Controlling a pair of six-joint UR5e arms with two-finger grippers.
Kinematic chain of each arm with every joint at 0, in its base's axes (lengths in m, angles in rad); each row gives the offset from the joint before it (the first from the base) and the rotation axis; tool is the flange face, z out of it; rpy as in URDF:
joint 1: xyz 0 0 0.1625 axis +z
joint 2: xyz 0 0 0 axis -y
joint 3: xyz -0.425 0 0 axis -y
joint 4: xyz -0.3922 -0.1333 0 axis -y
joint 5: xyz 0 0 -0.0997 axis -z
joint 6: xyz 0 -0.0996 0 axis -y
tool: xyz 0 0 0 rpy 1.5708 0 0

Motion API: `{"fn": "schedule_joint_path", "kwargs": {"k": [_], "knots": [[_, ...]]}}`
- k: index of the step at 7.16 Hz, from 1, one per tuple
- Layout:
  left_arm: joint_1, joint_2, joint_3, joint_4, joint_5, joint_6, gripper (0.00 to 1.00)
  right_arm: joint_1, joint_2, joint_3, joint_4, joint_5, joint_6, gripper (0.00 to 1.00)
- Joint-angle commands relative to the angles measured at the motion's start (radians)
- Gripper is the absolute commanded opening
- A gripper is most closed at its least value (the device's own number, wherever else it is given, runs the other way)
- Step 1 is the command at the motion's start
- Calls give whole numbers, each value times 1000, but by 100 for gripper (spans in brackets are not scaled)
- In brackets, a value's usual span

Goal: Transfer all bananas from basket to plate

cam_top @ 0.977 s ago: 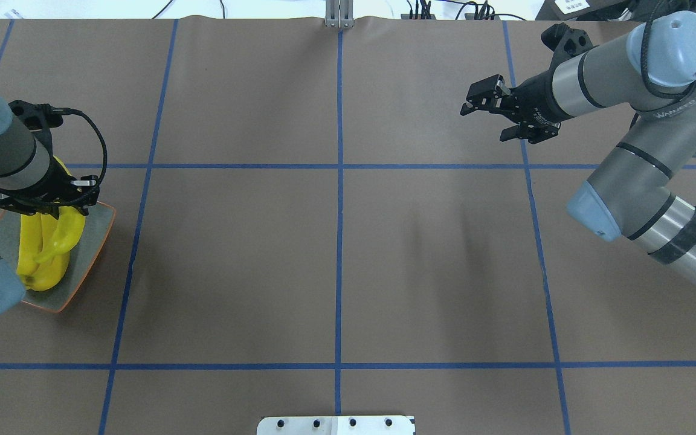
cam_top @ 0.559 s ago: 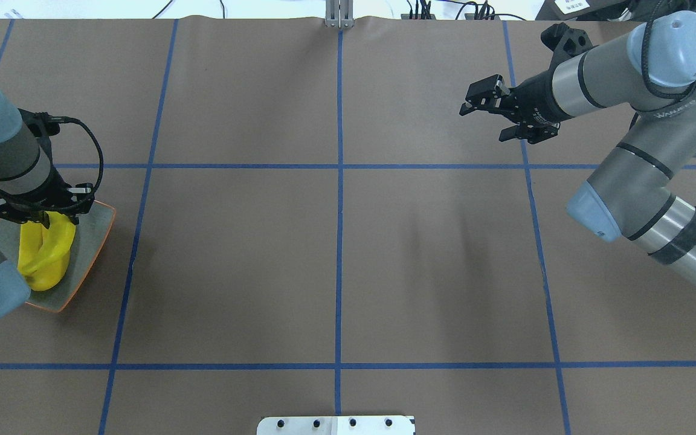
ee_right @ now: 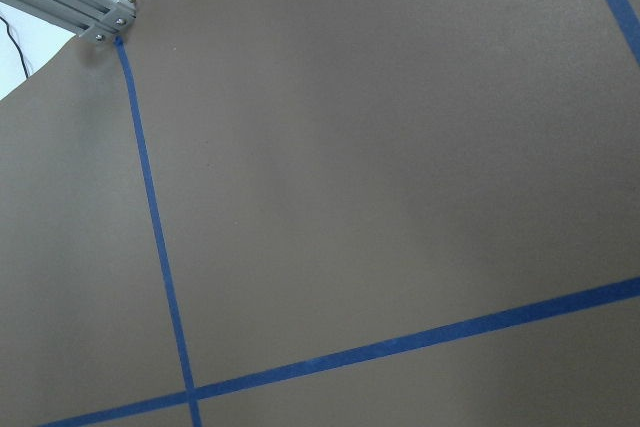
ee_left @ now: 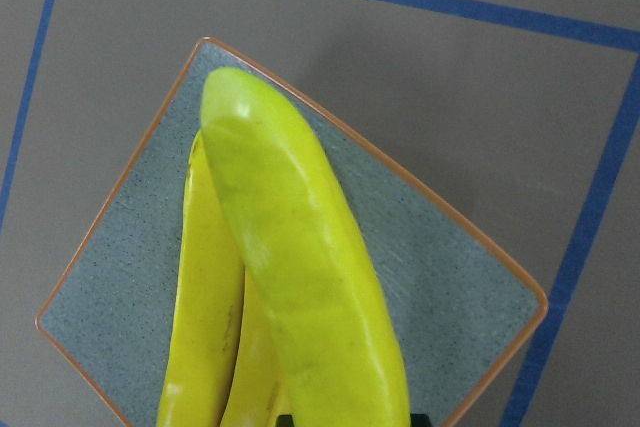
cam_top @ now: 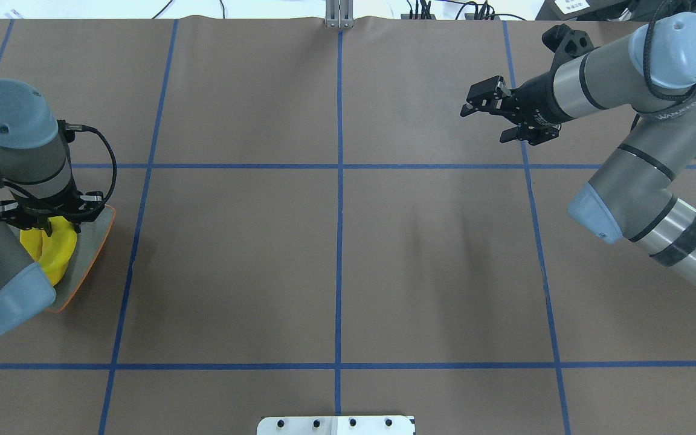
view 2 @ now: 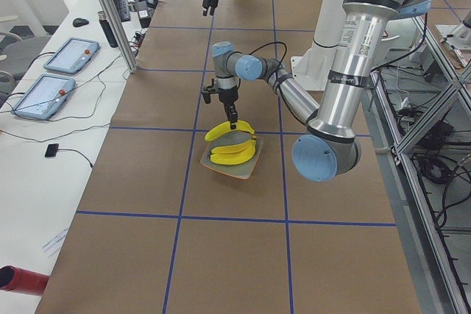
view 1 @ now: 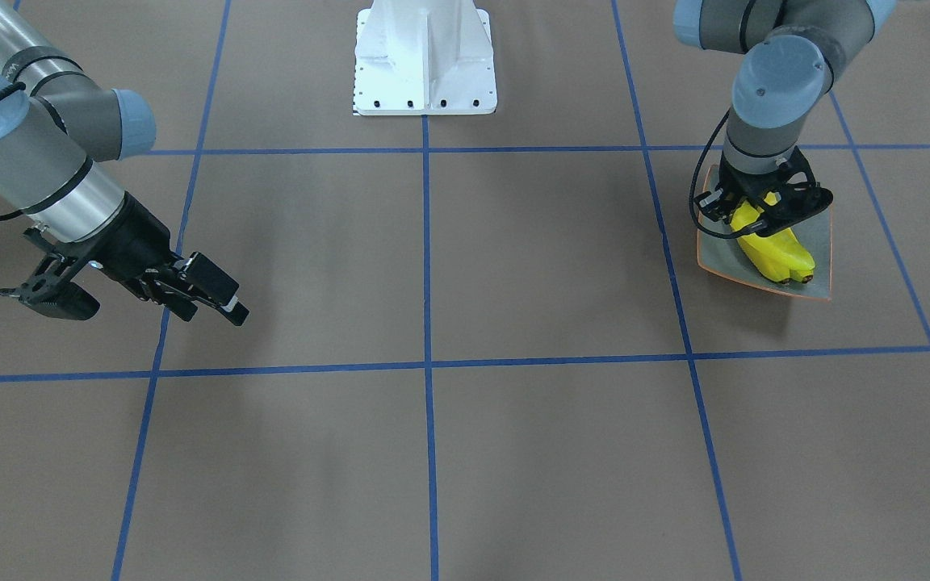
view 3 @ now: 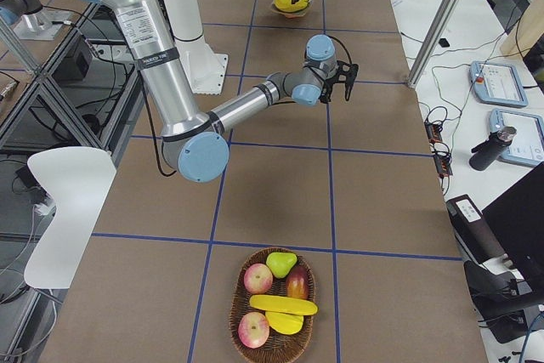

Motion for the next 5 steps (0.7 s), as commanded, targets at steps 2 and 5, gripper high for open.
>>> {"fn": "schedule_joint_path", "kwargs": {"k": [2, 5], "knots": [[22, -7, 38, 1, 27, 3, 0, -1, -2, -4, 0, 0, -3, 100], [22, -7, 51, -1, 35, 25, 98, -1, -1, -3, 0, 0, -3, 100]]}}
